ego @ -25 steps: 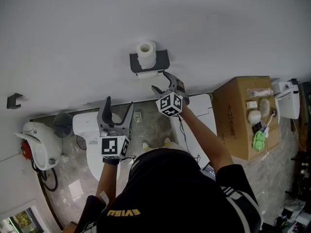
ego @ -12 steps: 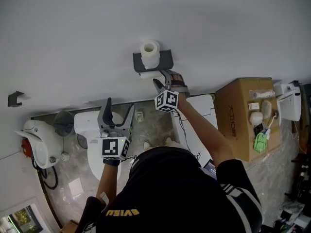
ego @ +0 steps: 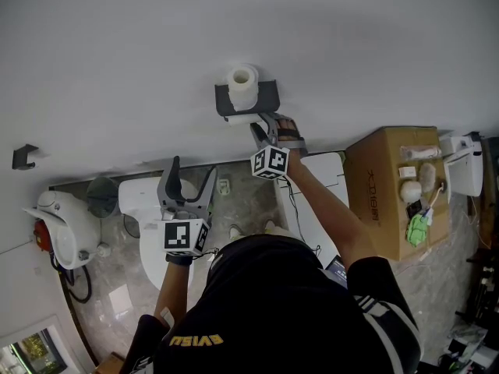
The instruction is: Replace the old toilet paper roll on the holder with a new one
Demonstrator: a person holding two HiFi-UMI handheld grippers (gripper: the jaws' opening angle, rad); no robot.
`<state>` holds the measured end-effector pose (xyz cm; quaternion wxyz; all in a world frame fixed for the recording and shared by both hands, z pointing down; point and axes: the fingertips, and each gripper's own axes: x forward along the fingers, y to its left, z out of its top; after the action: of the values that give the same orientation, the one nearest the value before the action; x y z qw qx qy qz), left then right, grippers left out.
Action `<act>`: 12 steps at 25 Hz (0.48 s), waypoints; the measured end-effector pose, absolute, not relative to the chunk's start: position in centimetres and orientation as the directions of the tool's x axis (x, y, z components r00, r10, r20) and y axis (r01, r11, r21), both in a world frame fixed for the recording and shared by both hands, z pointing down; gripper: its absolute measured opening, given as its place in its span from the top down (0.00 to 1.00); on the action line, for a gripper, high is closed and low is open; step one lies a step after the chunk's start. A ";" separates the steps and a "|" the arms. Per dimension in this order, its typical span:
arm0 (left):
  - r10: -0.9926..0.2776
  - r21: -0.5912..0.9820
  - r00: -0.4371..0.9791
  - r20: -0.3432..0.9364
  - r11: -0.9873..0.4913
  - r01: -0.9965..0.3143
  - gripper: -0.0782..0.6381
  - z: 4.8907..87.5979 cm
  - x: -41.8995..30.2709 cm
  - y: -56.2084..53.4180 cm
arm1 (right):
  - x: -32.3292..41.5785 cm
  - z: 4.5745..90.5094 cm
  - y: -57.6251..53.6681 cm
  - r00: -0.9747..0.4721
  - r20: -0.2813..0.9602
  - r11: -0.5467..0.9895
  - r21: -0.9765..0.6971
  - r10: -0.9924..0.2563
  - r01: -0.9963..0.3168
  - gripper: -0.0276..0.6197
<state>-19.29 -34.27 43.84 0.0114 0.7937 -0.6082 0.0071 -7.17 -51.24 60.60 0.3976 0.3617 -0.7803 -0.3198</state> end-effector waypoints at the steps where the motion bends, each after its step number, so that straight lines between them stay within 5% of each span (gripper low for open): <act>1: -0.965 0.010 0.261 0.025 -0.261 -0.965 0.39 43.8 -19.2 -34.3 | -7.1 60.6 -51.2 -0.422 0.387 0.532 0.787 -0.820 -0.312 0.64; 12: -0.962 0.008 0.273 0.027 -0.273 -0.962 0.39 43.9 -18.7 -34.2 | -6.4 60.4 -51.1 -0.415 0.393 0.534 0.788 -0.820 -0.308 0.66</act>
<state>-18.73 -34.16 43.87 0.0114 0.7978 -0.6027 0.0085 -6.36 -51.07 60.39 0.4013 0.3623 -0.7783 -0.3193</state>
